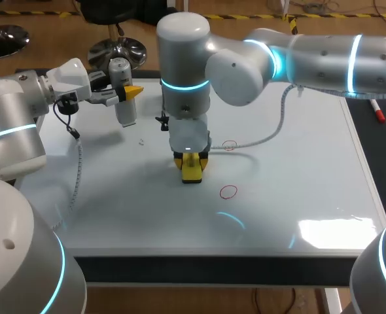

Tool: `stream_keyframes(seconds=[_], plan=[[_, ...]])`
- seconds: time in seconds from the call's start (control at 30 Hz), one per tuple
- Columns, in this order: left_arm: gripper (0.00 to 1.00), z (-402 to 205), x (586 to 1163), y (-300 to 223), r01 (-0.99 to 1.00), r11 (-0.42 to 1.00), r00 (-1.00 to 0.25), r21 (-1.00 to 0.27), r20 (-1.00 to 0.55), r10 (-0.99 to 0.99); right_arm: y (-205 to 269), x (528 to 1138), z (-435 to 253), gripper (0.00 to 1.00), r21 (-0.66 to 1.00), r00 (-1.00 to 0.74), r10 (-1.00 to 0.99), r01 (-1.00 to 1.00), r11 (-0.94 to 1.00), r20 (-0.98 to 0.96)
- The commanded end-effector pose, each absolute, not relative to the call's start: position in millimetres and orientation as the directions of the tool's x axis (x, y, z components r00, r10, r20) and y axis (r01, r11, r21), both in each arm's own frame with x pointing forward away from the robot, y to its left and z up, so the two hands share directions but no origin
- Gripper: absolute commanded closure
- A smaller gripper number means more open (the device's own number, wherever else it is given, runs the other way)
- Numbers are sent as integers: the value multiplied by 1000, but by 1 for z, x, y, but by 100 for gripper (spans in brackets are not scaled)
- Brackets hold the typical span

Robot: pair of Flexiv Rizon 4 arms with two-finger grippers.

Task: Pick up the inspection probe, press it on each red-marked spot on the whiteboard one by one, put down the probe, pick up the eraser, and wipe off all the red marks.

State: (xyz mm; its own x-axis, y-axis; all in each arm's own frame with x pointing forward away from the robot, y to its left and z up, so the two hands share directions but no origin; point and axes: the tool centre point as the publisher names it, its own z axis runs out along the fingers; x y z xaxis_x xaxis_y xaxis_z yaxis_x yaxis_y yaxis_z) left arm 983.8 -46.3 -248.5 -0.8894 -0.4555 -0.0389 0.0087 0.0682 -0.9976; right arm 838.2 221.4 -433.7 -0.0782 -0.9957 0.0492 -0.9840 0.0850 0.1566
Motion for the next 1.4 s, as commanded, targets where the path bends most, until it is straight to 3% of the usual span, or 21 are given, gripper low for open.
stream_keyframes(seconds=[0.03, 0.8, 1.4], plan=[[100, -247, 984, -47, 9, 69, -888, -998, -40, -457, 205, 836, -455, 100, 153, -85, -995, -984, 92, 48], [100, -247, 984, -47, 9, 69, -888, -998, -40, -457, 182, 833, -458, 100, 159, -95, -992, -981, 107, 84], [100, -247, 984, -47, 9, 69, -888, -998, -40, -457, 158, 870, -390, 100, 125, -148, -989, -981, 150, 24]])
